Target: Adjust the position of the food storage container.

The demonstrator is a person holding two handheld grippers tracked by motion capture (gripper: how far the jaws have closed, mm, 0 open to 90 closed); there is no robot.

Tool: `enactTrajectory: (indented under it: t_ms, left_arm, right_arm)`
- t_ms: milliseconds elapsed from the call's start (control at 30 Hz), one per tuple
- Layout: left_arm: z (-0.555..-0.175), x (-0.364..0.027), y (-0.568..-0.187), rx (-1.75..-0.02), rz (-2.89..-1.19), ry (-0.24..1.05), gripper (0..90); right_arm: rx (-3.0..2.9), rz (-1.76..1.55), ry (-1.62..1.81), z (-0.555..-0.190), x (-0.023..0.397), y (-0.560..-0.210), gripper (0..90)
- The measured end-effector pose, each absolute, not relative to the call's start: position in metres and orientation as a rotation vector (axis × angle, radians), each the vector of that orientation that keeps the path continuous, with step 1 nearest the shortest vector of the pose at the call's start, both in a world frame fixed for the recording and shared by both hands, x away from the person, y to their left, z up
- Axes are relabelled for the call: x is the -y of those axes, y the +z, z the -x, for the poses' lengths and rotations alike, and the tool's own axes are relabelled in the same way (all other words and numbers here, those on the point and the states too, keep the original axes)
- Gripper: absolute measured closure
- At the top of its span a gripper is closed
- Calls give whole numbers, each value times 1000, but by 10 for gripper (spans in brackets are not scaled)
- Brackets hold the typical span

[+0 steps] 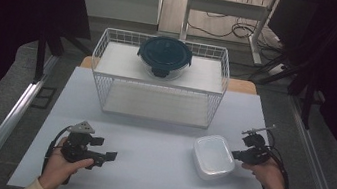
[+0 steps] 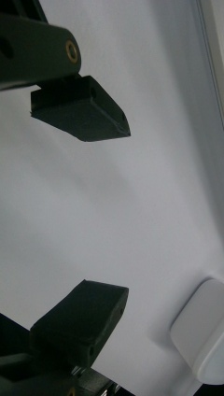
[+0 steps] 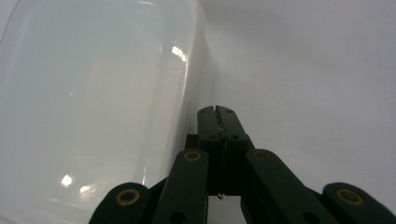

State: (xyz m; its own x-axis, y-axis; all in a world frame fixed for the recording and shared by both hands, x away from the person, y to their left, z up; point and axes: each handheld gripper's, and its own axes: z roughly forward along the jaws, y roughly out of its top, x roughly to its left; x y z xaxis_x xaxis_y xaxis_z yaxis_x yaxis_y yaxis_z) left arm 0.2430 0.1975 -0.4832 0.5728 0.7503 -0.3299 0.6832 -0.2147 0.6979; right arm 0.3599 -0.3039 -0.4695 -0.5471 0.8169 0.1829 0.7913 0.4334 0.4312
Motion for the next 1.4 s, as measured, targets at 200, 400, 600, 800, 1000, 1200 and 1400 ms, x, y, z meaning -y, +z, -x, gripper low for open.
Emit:
enactTrajectory:
  t_ms: [200,400,600,800,1000,1200,1400]
  left_arm:
    - [-243,-198,-483,-1151,-1947,97,204]
    - [-243,-198,-484,-1150,-1949,97,204]
    - [-243,-198,-485,-1154,-1951,96,204]
    - [-244,-199,-486,-1156,-1952,96,204]
    - [-244,-198,-487,-1157,-1954,95,205]
    - [-243,-198,-489,-1161,-1955,98,208]
    - [-245,-195,-494,-1163,-1967,96,211]
  right_arm:
    - [-2689,-1425,764,-346,279,-473,888]
    - [-2747,-1390,817,-337,253,-473,888]
    - [-2787,-1341,882,-334,229,-474,888]
    - [-2830,-1283,919,-330,208,-478,888]
    - [-2855,-1242,975,-325,191,-480,888]
    - [-2869,-1188,1017,-321,179,-484,888]
    - [-2869,-1148,1031,-320,173,-484,888]
